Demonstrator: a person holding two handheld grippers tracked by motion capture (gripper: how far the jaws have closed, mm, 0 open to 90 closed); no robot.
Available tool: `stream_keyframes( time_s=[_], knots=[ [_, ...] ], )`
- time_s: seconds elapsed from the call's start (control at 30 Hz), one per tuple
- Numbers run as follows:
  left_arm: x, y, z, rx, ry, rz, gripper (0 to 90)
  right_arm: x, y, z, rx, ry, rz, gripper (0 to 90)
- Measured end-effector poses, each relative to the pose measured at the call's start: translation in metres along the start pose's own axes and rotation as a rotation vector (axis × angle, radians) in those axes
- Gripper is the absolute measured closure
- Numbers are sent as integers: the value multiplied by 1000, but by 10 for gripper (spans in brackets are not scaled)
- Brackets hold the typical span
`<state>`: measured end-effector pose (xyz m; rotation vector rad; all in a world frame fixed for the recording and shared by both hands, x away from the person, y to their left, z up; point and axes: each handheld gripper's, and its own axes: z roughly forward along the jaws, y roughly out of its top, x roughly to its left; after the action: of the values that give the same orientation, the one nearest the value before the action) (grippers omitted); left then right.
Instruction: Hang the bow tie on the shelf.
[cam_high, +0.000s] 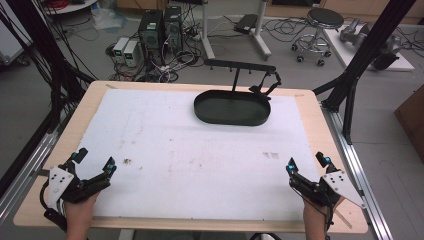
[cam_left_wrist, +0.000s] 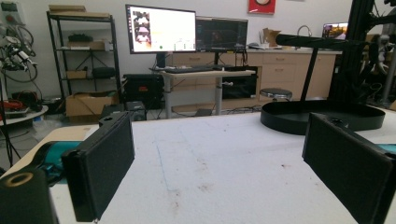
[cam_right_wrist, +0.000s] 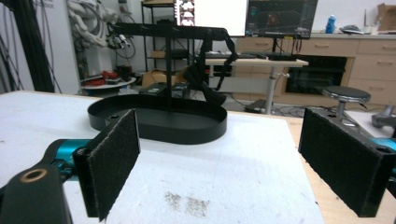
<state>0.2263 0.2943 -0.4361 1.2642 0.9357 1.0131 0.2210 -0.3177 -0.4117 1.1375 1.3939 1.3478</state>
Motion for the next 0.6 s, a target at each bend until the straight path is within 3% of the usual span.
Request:
stream_keyframes(
  time_s=[0.6],
  knots=[
    [2, 4, -4, 1, 17, 0, 96, -2, -4, -3, 6, -5, 8, 112]
  ],
)
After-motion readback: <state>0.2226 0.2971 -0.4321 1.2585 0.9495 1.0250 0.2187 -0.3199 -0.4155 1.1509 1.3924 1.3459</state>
